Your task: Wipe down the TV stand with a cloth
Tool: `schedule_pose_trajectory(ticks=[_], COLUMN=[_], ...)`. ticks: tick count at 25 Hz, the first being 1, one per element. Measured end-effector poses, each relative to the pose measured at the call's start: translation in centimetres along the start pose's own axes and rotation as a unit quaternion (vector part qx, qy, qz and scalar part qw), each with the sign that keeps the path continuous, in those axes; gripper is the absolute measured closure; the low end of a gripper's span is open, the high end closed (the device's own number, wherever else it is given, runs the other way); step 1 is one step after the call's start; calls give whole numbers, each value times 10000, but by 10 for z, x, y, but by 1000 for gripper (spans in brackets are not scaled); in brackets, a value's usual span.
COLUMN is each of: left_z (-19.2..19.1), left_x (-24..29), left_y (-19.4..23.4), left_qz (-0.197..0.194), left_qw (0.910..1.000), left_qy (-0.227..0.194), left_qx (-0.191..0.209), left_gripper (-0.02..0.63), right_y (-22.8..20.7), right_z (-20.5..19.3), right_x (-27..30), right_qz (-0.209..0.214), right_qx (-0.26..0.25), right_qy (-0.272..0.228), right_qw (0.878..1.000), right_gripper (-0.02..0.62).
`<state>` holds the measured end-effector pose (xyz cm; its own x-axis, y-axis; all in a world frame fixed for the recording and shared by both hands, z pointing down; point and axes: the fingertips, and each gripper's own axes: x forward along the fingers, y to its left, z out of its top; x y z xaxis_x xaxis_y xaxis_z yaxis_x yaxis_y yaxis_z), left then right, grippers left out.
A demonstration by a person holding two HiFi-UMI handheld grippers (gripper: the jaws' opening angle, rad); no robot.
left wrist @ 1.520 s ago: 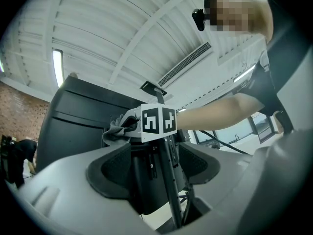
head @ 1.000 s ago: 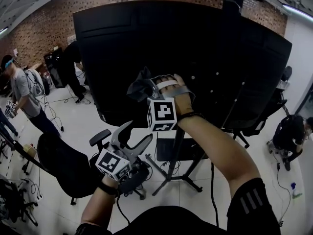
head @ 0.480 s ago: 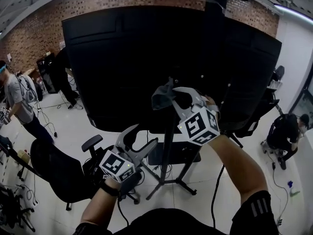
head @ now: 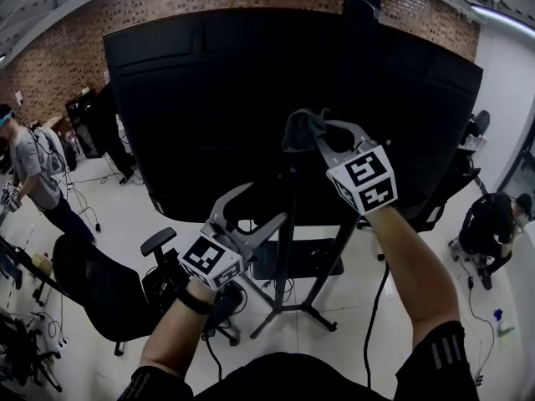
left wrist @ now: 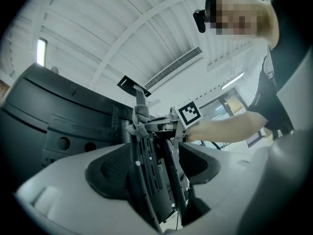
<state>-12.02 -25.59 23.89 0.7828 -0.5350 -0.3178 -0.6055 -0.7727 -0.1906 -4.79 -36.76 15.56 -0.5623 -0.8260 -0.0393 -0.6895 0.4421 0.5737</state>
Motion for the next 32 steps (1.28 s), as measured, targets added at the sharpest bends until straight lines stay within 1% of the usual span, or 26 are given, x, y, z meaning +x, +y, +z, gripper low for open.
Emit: schedule_pose_trajectory(ticks=[3,10,13,18,24,32], left_z=[-8,-35,-49,-65,-78,-108], left_x=[2,-2,-6,-6,-10,-20], left_y=[1,6,6,2,-7,-5], left_qz=[35,174,194,112,34,70], left_qw=[10000,9990,9985,9980,9972,9947], left_qy=[39,342,423,518,623,798], left_qx=[-45,-209,-295,-356,-411,-642], left_gripper=[287,287,287,285,285,284], right_y=[9,30,41,64,90,119], right_z=[-16,-67,-82,-104,-133,-160], right_x=[8,17,16,14,9,8], right_qz=[134,364,459,597,760,749], right_qx=[113,325,394,344,611,796], right_qy=[153,519,551,625,800,858], right_qw=[9997,9975,9966,9957,9920,9903], right_gripper=[566,566,566,562,557,549])
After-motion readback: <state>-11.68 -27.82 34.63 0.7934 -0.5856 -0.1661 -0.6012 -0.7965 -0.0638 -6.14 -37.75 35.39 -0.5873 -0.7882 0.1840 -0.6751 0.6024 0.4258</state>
